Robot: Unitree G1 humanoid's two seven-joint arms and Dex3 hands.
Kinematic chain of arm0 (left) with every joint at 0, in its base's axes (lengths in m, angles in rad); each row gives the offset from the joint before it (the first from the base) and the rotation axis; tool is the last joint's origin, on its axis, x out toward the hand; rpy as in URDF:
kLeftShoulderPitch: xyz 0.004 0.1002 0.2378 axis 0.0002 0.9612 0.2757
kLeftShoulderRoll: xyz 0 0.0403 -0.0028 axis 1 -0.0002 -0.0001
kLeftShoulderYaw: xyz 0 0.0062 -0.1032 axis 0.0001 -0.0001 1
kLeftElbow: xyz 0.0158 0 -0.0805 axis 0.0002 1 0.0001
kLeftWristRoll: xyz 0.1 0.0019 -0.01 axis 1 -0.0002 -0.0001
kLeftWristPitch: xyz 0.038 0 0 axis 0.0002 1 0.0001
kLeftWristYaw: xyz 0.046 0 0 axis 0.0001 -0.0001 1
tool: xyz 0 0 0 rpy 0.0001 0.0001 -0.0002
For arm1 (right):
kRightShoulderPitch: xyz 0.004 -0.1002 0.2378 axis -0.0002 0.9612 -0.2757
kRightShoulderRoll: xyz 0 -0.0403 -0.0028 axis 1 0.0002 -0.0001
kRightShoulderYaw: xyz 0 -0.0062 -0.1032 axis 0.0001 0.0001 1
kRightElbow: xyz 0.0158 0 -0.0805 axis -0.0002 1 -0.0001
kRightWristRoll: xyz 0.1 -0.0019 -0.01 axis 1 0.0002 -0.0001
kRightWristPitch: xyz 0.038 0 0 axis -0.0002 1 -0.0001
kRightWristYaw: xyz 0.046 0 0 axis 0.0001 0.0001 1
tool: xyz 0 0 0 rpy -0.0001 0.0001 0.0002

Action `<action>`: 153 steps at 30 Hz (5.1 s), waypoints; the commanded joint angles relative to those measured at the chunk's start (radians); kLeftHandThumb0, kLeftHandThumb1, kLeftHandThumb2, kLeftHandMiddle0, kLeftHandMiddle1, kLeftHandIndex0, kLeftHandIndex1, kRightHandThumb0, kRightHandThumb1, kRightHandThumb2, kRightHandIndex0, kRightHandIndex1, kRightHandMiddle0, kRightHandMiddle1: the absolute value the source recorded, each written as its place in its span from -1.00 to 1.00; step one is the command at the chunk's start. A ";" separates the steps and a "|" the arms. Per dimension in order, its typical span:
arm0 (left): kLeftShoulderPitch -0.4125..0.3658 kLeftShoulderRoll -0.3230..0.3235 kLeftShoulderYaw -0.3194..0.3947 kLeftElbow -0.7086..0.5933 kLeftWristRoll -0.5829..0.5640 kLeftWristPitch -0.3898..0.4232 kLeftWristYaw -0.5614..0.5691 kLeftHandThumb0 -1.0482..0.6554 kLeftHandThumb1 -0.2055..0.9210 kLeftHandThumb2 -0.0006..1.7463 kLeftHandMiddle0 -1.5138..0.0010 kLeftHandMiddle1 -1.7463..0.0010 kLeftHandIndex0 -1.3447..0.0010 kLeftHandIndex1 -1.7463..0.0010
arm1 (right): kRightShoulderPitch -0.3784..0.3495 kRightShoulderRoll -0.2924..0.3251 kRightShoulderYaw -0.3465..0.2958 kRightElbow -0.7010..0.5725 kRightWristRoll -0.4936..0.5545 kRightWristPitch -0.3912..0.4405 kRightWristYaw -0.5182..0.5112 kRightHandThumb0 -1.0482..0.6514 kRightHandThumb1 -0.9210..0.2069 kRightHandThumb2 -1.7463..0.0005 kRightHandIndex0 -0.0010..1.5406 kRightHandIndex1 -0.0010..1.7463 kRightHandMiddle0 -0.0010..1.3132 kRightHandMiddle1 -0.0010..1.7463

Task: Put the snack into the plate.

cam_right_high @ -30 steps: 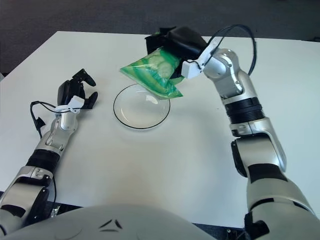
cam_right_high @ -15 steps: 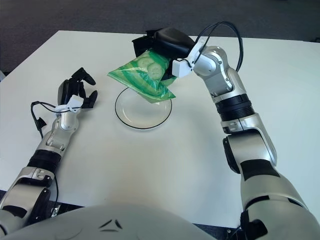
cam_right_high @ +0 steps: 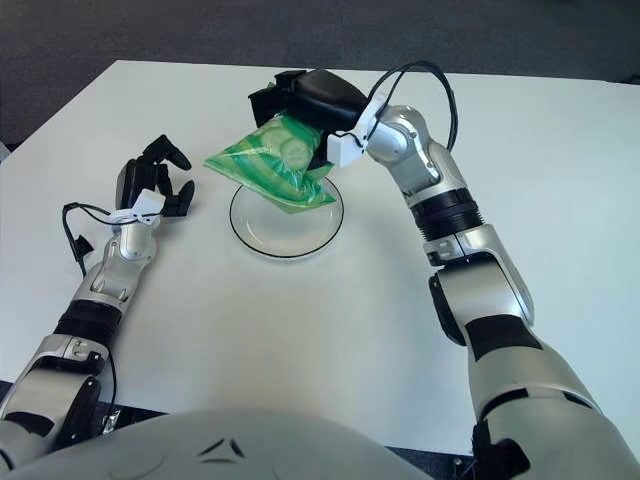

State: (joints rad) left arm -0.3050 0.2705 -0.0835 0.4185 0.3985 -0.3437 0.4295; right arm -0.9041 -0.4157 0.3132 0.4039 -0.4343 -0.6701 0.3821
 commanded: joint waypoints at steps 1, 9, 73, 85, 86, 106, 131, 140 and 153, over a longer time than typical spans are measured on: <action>0.105 -0.055 -0.019 0.044 -0.013 -0.002 -0.003 -0.39 -0.28 0.67 -0.72 -1.00 -0.06 -1.00 | -0.012 0.000 0.013 0.003 0.036 -0.007 0.048 0.93 0.55 -0.89 0.09 1.00 0.56 1.00; 0.109 -0.053 -0.020 0.037 -0.013 0.002 -0.010 -0.39 -0.28 0.67 -0.72 -1.00 -0.06 -1.00 | -0.004 -0.013 0.033 -0.047 0.109 0.085 0.227 0.34 0.70 -0.90 0.16 1.00 0.19 0.81; 0.115 -0.040 -0.055 0.043 0.065 -0.039 0.033 -0.39 -0.26 0.65 -0.74 -1.00 -0.04 -1.00 | -0.049 -0.083 0.049 0.109 0.148 -0.083 0.465 -0.82 -0.43 0.51 -1.00 -1.00 -1.00 -0.67; 0.121 -0.031 -0.073 0.019 0.096 0.003 0.030 -0.38 -0.25 0.65 -0.75 -1.00 -0.04 -1.00 | -0.085 -0.102 0.020 0.147 0.130 -0.097 0.419 -0.88 -0.52 0.55 -1.00 -1.00 -1.00 -0.85; 0.119 -0.030 -0.075 0.020 0.097 0.003 0.030 -0.38 -0.25 0.65 -0.75 -1.00 -0.04 -1.00 | -0.092 -0.104 0.019 0.156 0.125 -0.107 0.410 -0.89 -0.53 0.55 -1.00 -1.00 -1.00 -0.87; 0.118 -0.020 -0.081 0.031 0.080 -0.022 0.018 -0.38 -0.24 0.64 -0.77 -1.00 -0.03 -1.00 | -0.164 -0.178 -0.017 0.304 0.167 -0.195 0.397 -1.00 -0.82 0.74 -1.00 -1.00 -1.00 -1.00; 0.108 -0.014 -0.062 0.072 0.058 -0.077 0.015 -0.38 -0.25 0.65 -0.77 -1.00 -0.04 -1.00 | -0.092 -0.340 -0.074 0.253 -0.001 -0.063 0.222 -1.00 -0.93 0.76 -1.00 -1.00 -1.00 -1.00; 0.102 -0.020 -0.049 0.095 0.053 -0.104 0.020 -0.39 -0.27 0.66 -0.76 -1.00 -0.05 -1.00 | 0.167 -0.279 -0.161 0.227 0.016 0.021 -0.064 -0.82 -0.96 0.76 -0.76 -0.91 -1.00 -0.39; 0.100 -0.028 -0.027 0.105 -0.002 -0.110 -0.031 -0.39 -0.27 0.66 -0.74 -1.00 -0.05 -1.00 | 0.406 -0.034 -0.351 0.048 0.287 0.464 -0.196 -0.27 -0.48 0.03 -0.69 0.43 -0.62 0.85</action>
State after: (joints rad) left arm -0.3054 0.2872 -0.0953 0.4469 0.4262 -0.4492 0.4152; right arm -0.4933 -0.4957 0.0162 0.5067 -0.2142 -0.2976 0.2202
